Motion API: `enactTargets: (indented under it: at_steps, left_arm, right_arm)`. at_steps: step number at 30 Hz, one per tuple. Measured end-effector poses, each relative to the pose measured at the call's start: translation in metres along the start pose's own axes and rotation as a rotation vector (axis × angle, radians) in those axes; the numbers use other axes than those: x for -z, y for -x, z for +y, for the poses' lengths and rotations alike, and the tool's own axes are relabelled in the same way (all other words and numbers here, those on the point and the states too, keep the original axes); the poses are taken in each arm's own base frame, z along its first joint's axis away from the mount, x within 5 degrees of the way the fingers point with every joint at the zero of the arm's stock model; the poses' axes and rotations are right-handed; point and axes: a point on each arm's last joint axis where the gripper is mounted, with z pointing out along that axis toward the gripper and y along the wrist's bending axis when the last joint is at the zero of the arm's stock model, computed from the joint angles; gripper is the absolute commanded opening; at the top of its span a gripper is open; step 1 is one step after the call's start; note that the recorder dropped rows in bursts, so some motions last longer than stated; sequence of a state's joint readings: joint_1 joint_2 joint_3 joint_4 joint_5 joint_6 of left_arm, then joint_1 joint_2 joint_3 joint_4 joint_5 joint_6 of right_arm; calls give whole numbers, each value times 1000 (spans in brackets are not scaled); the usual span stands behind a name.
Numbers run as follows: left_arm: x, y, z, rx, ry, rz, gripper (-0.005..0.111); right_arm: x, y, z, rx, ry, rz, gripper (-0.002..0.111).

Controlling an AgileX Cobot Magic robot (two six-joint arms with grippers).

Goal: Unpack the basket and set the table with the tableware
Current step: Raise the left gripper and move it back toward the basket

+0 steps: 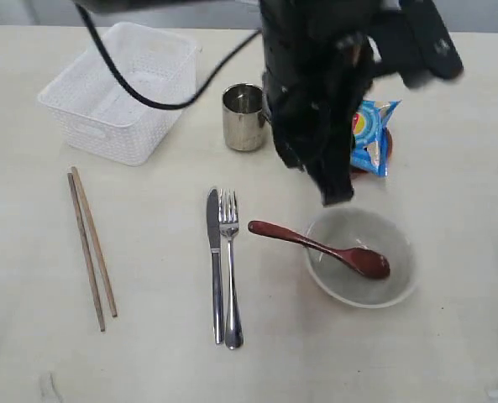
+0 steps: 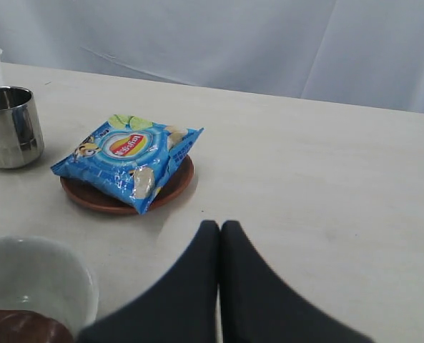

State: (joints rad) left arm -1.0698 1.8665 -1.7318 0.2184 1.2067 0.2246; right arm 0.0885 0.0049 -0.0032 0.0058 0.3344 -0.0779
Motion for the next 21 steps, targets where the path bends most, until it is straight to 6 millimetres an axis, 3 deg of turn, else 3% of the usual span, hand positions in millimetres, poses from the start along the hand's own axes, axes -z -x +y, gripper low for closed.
enactTargets:
  at_steps: [4,6,9,15,21]
  left_arm:
    - [18,-39,44,434,45,2,47]
    - [24,-68,62,592,74,27,47]
    - [24,-117,73,773,98,102,47]
    - [4,-198,60,1083,40,216,47]
    - [-42,-233,30,1327,-99,208,47]
  right_arm:
    - [0,0,0,0,0,0,0]
    - [0,0,0,0,0,0,0]
    - [0,0,0,0,0,0,0]
    - [0,0,0,0,0,0,0]
    - [0,0,0,0,0,0,0]
